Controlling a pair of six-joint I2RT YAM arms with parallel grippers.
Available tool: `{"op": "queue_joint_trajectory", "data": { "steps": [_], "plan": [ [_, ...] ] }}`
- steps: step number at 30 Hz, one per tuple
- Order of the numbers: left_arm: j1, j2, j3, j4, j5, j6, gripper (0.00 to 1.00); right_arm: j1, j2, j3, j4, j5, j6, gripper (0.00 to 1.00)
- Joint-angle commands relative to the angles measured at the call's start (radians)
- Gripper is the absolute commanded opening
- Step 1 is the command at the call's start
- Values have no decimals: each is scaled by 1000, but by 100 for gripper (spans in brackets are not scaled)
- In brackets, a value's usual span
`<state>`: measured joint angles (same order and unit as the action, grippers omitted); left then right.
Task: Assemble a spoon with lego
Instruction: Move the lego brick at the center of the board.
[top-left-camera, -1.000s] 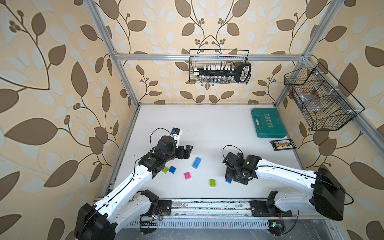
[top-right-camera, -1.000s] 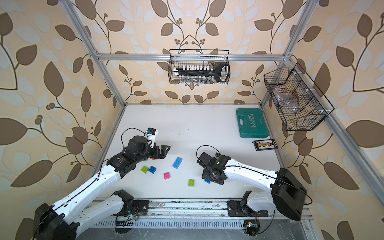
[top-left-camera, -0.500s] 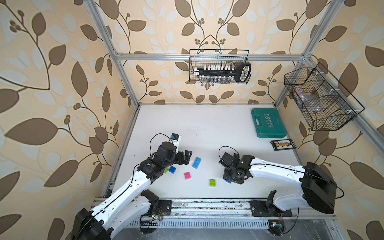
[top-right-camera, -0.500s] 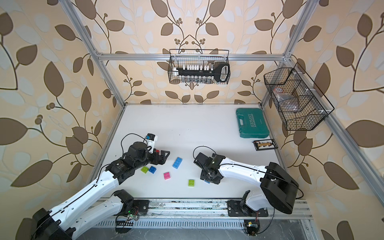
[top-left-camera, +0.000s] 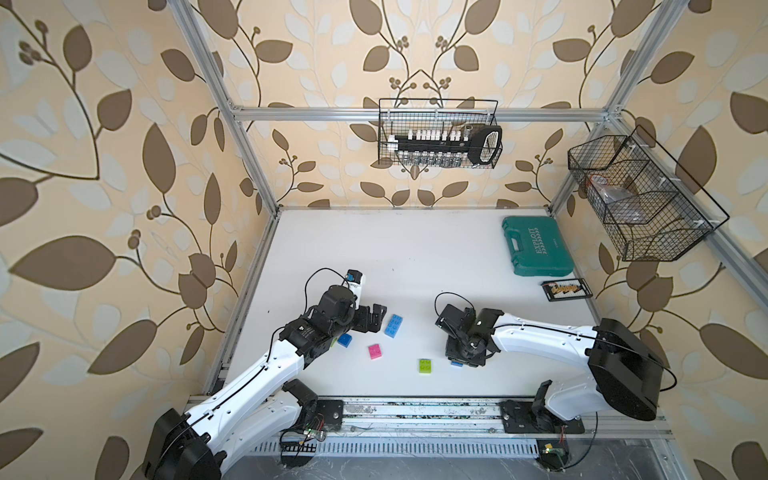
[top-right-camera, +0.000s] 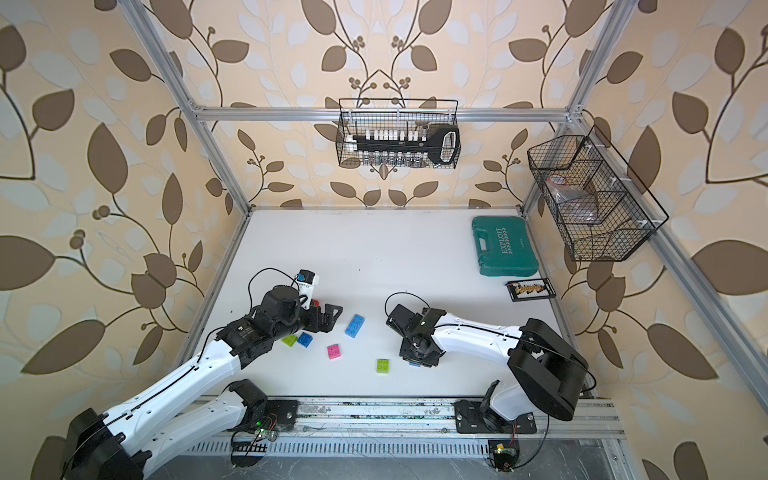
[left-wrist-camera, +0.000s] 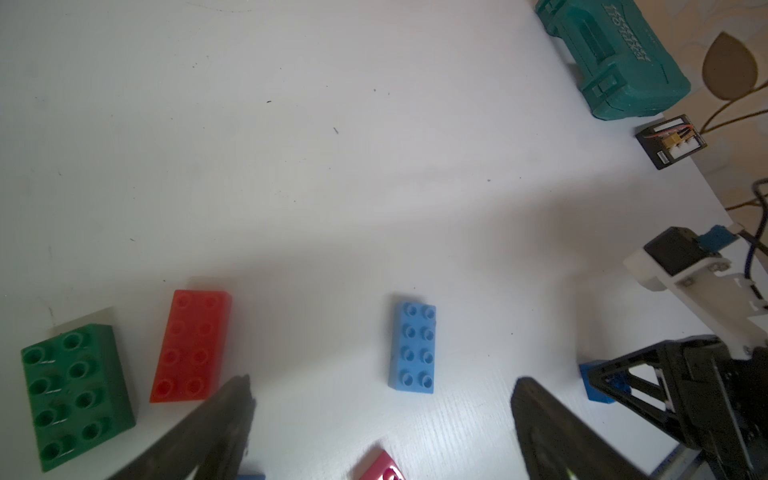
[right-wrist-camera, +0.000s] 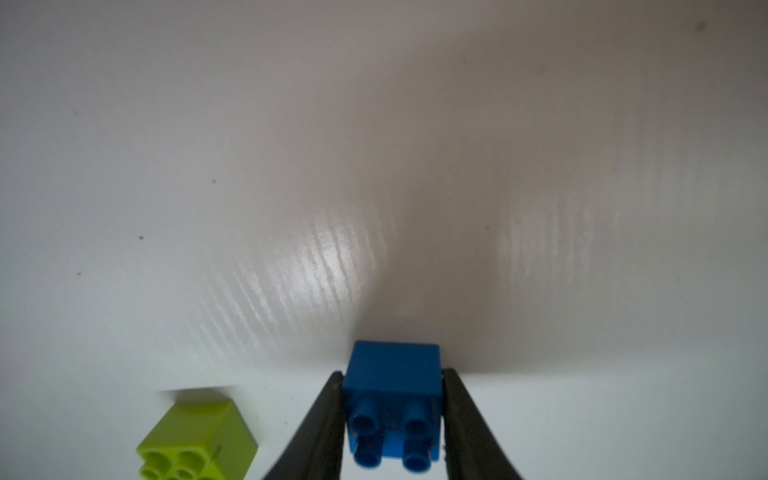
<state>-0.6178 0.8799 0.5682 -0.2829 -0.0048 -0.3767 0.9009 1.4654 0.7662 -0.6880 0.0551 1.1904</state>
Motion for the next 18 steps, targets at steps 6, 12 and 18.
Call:
{"op": "queue_joint_trajectory", "data": {
  "steps": [6, 12, 18],
  "plan": [
    [-22, 8, -24, 34, -14, -6, 99, -12, 93, 126, -64, 29, -132, 24],
    [-26, 0, -48, 53, 5, -3, 99, -76, 227, 262, -67, 16, -271, 24],
    [-26, 10, -41, 33, -3, 9, 99, -129, 306, 332, -57, -20, -346, 30]
  ]
}}
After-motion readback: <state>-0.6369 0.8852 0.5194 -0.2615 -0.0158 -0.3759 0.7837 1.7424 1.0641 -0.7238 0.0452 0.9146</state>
